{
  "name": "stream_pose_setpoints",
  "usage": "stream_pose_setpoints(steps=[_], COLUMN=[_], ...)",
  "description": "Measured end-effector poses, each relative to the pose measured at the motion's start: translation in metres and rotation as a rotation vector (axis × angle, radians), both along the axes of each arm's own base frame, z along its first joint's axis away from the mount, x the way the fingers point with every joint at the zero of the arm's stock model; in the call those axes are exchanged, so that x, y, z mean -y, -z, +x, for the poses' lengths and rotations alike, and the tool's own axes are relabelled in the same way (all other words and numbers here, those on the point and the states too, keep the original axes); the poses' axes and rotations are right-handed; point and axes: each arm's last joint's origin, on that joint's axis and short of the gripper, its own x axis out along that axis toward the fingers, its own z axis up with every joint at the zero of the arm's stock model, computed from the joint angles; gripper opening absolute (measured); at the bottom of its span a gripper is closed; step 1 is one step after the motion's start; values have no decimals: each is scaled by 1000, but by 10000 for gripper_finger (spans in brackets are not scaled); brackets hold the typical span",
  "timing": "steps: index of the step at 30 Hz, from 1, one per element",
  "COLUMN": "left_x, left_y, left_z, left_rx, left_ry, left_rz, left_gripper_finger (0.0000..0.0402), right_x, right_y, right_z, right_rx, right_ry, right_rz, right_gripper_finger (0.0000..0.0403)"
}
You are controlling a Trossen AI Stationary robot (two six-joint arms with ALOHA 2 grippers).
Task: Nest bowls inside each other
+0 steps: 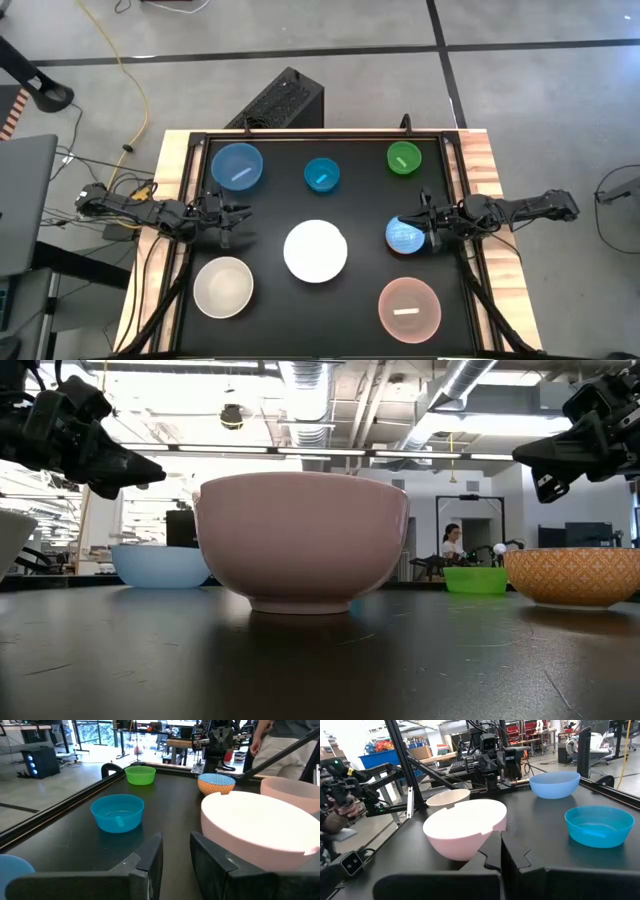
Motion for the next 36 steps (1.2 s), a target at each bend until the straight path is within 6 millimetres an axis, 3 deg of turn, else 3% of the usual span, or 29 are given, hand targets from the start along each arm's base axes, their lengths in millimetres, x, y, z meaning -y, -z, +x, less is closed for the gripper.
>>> stream_pose_setpoints(steps=[8, 15, 19, 24, 31, 36], left_x=[0, -1, 0, 0, -2, -2], left_y=[-13, -27, -28, -41, -46, -44], left_z=[0, -2, -2, -5, -1, 2], left_rx=[138, 242, 257, 310, 256, 228], left_ry=[-7, -28, 13, 14, -71, -123], left_rz=[-30, 63, 86, 43, 94, 106], left_gripper_finger=[87, 87, 87, 87, 87, 87], right_x=[1, 1, 4, 4, -8, -35], right_y=[0, -5, -16, -23, -61, -91], right_z=[0, 0, -1, 4, 34, 67], right_rx=[3, 53, 155, 101, -53, -376], right_ry=[6, 11, 61, 64, 16, -66], right_rz=[-76, 92, 108, 108, 132, 194], right_gripper_finger=[13, 13, 13, 28, 85, 119])
